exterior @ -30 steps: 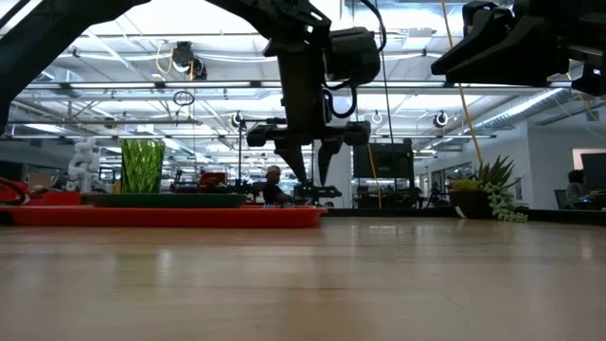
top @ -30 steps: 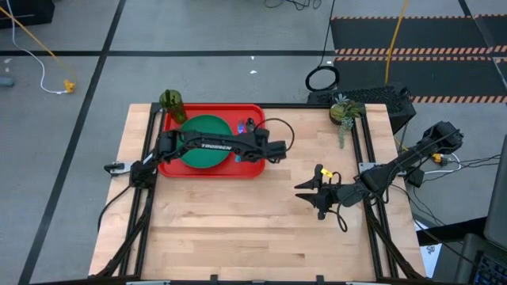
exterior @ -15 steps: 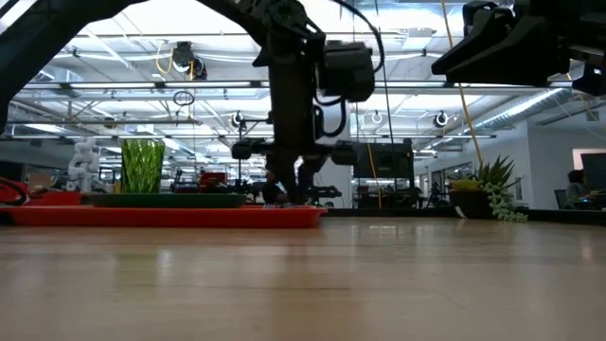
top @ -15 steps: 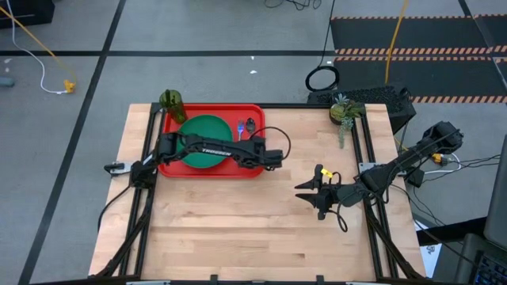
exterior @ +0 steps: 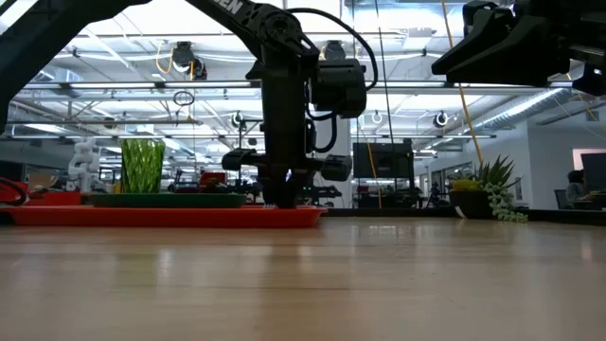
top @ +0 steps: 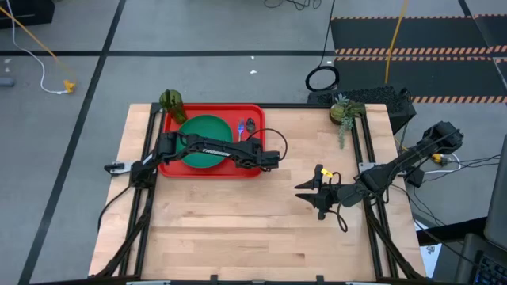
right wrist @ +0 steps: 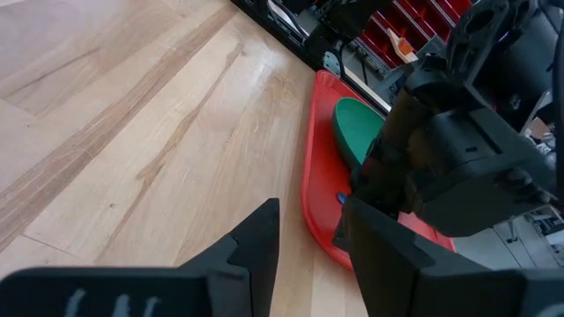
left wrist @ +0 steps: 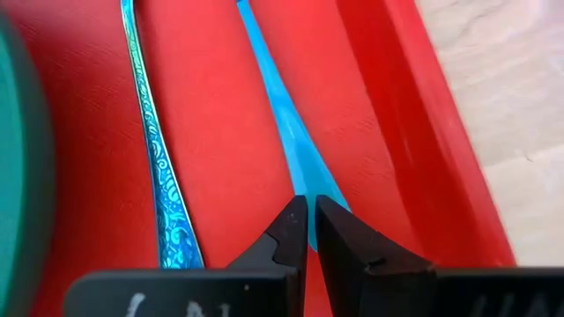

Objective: Pick and place plate/cup/fork/spoon on tray
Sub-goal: Put the blue spoon on the orange tray to the right side of the blue fork

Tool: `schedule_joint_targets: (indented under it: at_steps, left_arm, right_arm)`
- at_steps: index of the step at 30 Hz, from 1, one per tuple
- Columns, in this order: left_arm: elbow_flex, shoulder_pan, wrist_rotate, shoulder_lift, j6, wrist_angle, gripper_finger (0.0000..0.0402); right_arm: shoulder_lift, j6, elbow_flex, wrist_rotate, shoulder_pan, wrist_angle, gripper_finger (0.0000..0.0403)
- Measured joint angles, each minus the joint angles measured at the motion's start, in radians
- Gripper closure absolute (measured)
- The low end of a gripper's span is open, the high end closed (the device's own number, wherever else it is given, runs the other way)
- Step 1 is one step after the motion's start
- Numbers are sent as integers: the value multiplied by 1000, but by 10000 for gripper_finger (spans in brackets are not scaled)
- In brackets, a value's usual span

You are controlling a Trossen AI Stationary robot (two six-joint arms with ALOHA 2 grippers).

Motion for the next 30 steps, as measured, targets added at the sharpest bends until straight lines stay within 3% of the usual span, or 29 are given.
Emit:
schedule_joint_targets:
  at_steps: [30]
  left_arm:
    - [-48, 15, -20, -8, -4, 37, 376]
  right_arm:
    - [0, 0, 0, 0, 0, 0, 280]
